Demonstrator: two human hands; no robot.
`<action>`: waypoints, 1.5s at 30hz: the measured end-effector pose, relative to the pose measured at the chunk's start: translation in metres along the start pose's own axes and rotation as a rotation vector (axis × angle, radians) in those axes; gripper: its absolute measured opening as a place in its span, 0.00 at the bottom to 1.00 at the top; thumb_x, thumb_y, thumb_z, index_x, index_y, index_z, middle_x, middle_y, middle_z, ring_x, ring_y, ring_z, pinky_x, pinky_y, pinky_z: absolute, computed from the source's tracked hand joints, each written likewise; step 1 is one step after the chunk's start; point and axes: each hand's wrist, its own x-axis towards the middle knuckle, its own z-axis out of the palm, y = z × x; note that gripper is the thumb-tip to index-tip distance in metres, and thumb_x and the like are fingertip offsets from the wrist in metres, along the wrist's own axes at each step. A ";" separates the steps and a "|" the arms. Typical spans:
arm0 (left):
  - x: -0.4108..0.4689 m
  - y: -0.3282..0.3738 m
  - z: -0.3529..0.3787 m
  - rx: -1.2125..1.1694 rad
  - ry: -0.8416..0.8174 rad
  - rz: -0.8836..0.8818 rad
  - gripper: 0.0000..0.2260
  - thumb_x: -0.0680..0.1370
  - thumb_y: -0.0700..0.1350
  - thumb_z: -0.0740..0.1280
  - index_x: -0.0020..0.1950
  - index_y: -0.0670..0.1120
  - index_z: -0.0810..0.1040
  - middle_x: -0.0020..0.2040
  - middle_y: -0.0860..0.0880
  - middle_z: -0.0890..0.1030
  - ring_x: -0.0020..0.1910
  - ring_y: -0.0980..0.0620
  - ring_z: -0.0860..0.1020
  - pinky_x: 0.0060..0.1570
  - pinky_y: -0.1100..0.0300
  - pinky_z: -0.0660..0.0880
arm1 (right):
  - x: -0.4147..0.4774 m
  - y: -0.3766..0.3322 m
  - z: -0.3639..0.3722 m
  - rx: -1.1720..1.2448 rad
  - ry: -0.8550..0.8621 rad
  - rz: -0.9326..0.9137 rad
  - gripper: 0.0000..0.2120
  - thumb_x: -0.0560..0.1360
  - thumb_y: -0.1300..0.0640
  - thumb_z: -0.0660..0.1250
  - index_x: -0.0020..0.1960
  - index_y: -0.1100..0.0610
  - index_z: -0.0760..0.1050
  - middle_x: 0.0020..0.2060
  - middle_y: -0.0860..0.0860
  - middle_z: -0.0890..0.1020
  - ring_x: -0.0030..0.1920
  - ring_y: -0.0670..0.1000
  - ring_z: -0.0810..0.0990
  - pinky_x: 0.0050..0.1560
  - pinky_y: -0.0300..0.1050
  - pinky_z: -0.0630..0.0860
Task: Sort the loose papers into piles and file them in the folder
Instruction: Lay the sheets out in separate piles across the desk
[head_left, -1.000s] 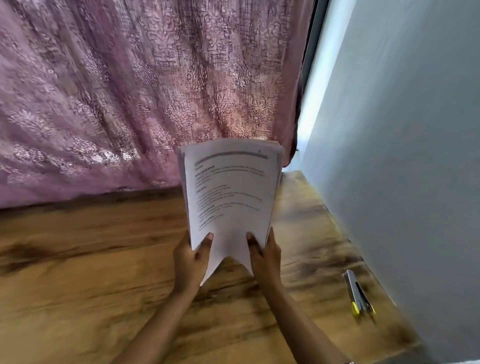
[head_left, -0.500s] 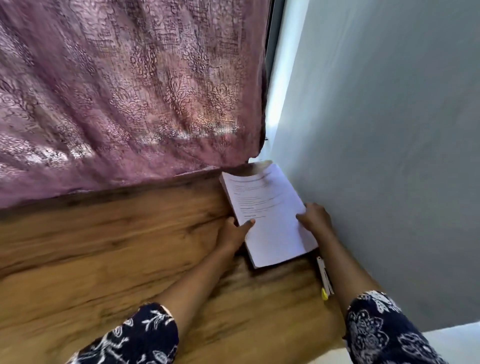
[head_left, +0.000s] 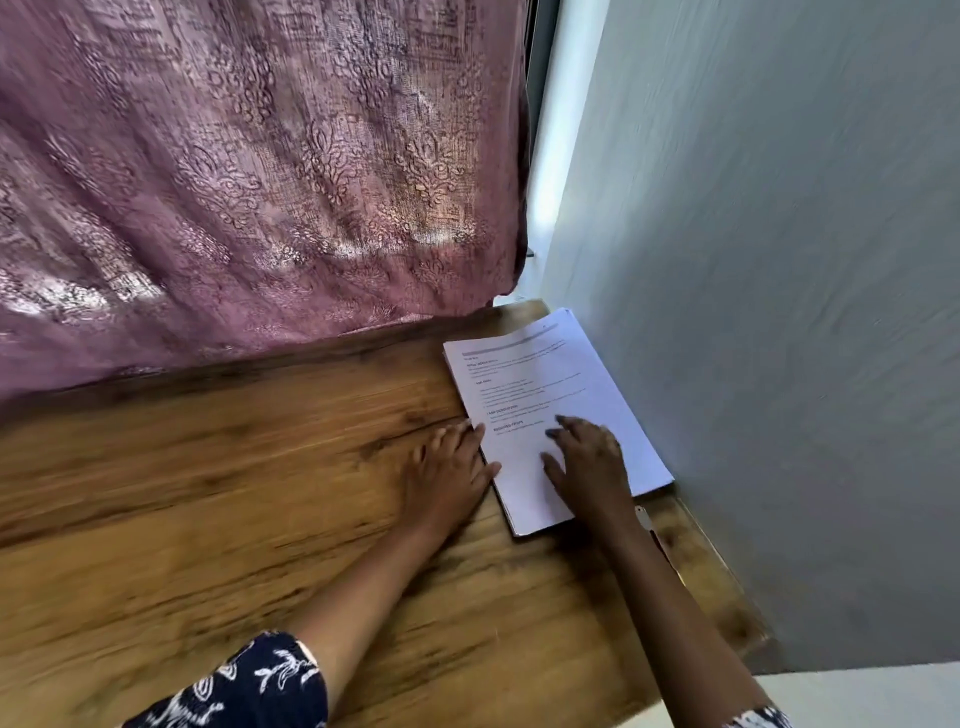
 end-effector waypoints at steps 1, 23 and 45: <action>-0.002 -0.004 0.002 0.015 0.002 0.015 0.33 0.74 0.66 0.44 0.75 0.56 0.63 0.75 0.54 0.65 0.73 0.50 0.62 0.65 0.50 0.61 | -0.005 0.000 0.003 0.033 -0.036 -0.047 0.16 0.68 0.53 0.73 0.53 0.60 0.82 0.54 0.57 0.83 0.53 0.59 0.82 0.56 0.57 0.75; 0.005 -0.011 -0.010 -0.671 0.049 -0.216 0.22 0.77 0.46 0.69 0.71 0.50 0.71 0.66 0.49 0.76 0.66 0.50 0.72 0.64 0.58 0.66 | -0.058 -0.033 -0.017 0.231 -0.269 -0.102 0.10 0.73 0.58 0.69 0.53 0.53 0.83 0.53 0.52 0.84 0.54 0.57 0.82 0.58 0.53 0.74; 0.031 0.008 -0.021 -1.182 -0.048 -0.557 0.05 0.75 0.35 0.70 0.43 0.41 0.76 0.36 0.44 0.80 0.24 0.56 0.78 0.23 0.64 0.75 | -0.037 -0.018 -0.038 0.093 -0.248 0.117 0.11 0.73 0.47 0.71 0.42 0.55 0.80 0.40 0.49 0.84 0.42 0.53 0.78 0.40 0.44 0.68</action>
